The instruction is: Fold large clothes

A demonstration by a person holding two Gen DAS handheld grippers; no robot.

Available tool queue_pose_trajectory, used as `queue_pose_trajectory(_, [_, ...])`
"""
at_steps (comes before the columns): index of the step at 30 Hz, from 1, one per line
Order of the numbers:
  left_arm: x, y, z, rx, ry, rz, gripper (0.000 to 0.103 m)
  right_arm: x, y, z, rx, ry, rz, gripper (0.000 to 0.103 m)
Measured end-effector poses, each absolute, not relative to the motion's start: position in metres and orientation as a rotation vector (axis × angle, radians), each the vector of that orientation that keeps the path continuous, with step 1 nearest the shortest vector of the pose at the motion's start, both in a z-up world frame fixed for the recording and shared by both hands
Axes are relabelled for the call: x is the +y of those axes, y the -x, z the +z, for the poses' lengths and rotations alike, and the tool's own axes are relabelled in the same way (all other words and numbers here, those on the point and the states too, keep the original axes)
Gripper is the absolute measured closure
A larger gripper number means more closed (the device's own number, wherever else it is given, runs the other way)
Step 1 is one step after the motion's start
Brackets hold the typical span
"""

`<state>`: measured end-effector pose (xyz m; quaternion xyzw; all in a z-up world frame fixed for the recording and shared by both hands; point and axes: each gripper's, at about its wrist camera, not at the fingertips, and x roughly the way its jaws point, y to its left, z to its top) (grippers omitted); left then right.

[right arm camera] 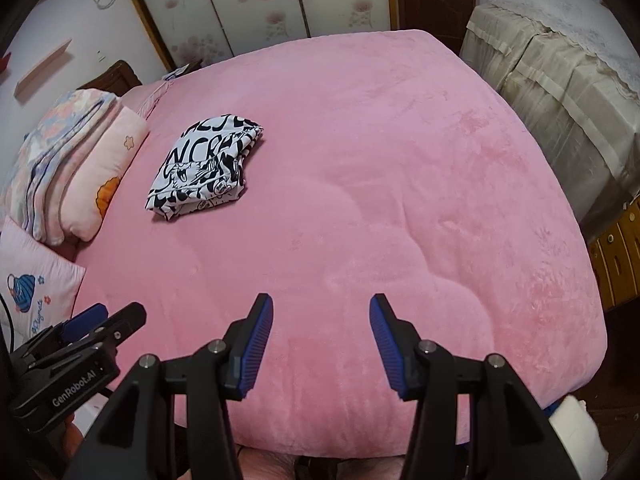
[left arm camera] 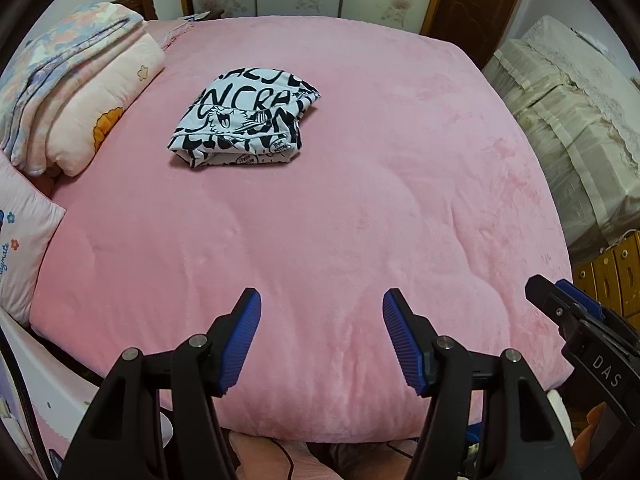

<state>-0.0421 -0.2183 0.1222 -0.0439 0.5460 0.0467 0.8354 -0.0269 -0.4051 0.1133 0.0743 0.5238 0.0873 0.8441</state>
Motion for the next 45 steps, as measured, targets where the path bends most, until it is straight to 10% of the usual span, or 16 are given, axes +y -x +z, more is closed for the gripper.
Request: queue_pose_trajectory(45, [-0.231, 0.051, 0.107, 1.217, 0.019, 0.109, 0.041, -0.392, 0.038, 0.099, 1.150, -0.096, 0.218, 0.052])
